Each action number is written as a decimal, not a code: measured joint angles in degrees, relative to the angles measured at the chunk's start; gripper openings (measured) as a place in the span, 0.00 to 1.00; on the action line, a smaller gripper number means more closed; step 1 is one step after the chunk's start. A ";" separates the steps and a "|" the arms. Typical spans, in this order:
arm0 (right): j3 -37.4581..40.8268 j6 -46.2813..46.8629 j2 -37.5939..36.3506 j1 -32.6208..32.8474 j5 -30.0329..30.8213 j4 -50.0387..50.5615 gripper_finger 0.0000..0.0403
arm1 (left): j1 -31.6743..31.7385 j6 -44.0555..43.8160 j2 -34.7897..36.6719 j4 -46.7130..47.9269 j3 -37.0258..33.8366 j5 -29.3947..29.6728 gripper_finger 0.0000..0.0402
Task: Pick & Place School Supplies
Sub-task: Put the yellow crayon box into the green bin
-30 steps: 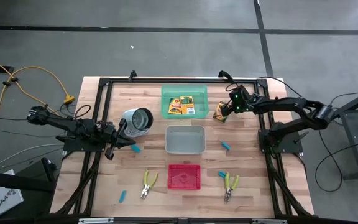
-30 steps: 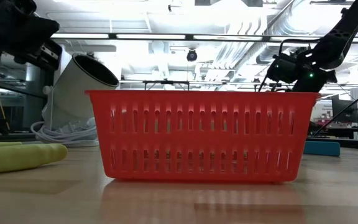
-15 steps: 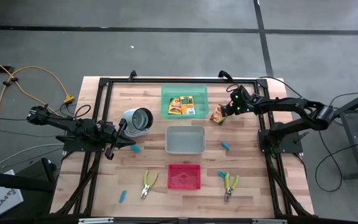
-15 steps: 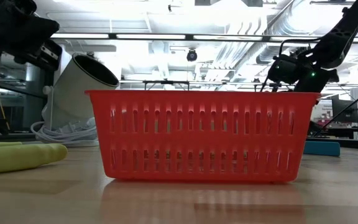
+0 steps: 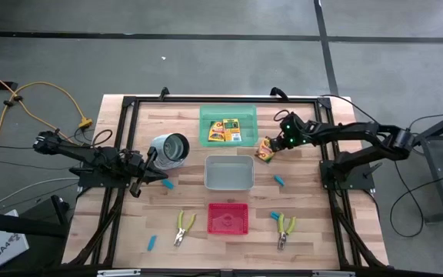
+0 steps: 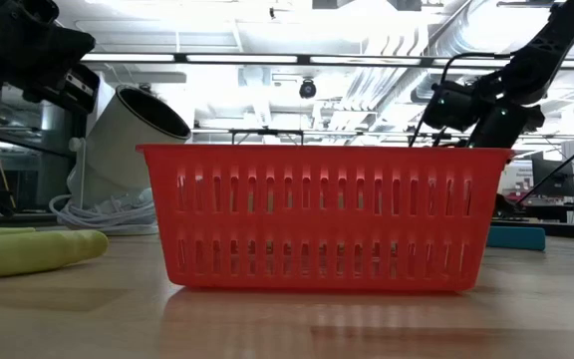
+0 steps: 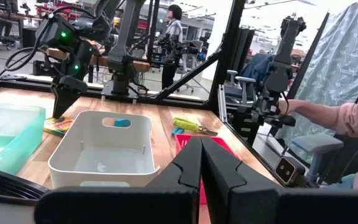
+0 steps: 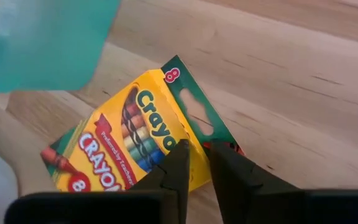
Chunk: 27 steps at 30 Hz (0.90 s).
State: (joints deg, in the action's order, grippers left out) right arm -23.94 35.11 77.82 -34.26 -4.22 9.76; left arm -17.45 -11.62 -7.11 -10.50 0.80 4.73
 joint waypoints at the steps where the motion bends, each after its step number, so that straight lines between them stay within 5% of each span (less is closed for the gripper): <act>1: -0.02 0.02 -0.04 0.22 0.46 0.50 0.11 | 0.00 0.00 -0.01 0.00 0.00 0.00 0.00; 15: 0.13 -0.83 -0.79 2.38 4.36 1.32 0.01 | 0.00 0.00 -0.02 -0.02 0.00 0.00 0.00; 27: 0.50 -0.75 -16.49 3.19 13.28 11.74 0.01 | 0.01 0.04 -0.02 -0.02 0.00 0.00 0.00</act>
State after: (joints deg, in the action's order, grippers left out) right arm -23.44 34.36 61.33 -31.07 9.07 21.50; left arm -17.44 -11.57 -7.14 -10.52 0.80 4.73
